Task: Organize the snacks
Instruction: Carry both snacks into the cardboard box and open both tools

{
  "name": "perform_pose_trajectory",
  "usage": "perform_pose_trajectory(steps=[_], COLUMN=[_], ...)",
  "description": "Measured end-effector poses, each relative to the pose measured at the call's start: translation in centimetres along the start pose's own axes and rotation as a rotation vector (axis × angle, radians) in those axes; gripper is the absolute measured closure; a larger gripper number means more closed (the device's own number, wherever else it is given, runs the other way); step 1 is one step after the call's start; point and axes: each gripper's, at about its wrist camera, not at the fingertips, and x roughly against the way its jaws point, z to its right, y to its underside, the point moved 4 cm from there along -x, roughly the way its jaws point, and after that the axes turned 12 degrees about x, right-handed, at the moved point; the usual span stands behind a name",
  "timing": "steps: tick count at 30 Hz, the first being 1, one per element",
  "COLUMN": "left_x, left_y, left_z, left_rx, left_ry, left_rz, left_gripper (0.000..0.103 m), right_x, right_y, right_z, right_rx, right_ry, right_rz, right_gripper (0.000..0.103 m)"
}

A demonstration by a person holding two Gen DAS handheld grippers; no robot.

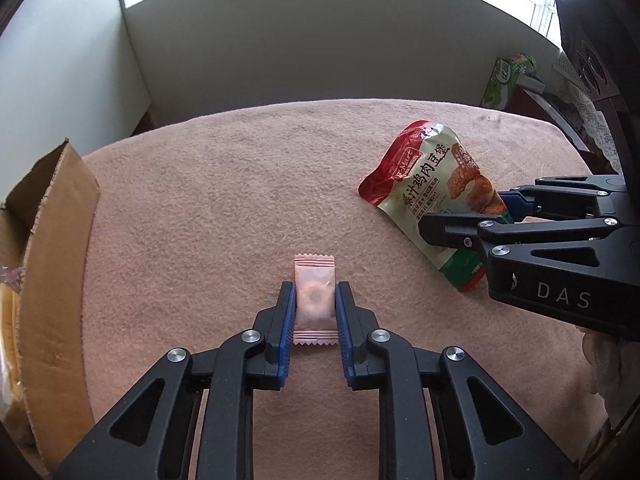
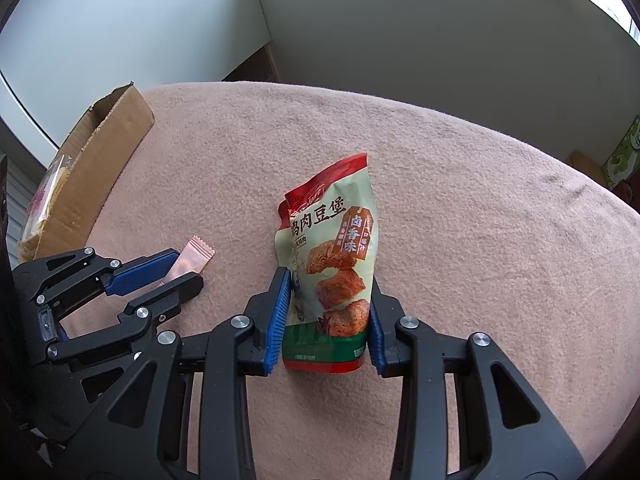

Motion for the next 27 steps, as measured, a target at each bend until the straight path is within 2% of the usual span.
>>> perform_pose_trajectory(steps=[5,13,14,15,27], left_x=[0.5,2.4,2.6,2.9,5.5], left_y=[0.2,0.8,0.9,1.0,1.2], left_z=[-0.9,-1.4,-1.5,-1.6,-3.0], left_rx=[0.019,0.032,0.032,0.032,0.044], left_ry=[0.031,0.065,0.068,0.071,0.088], left_rz=[-0.006,0.005,0.009,0.012,0.047], left_gripper=[0.085,0.085,0.085,0.085,0.086], right_x=[0.3,1.5,1.7,1.9,4.2], right_y=[0.2,0.3,0.4,0.4,0.5], right_z=[0.0,-0.5,-0.6,-0.6,-1.1], right_rx=[-0.013,-0.019,-0.023,-0.026,-0.035], right_ry=[-0.003,0.001,-0.001,-0.001,0.009], right_rz=[0.012,0.030,0.033,0.035,0.068], right_gripper=[0.068,0.077,0.080,0.087,0.087])
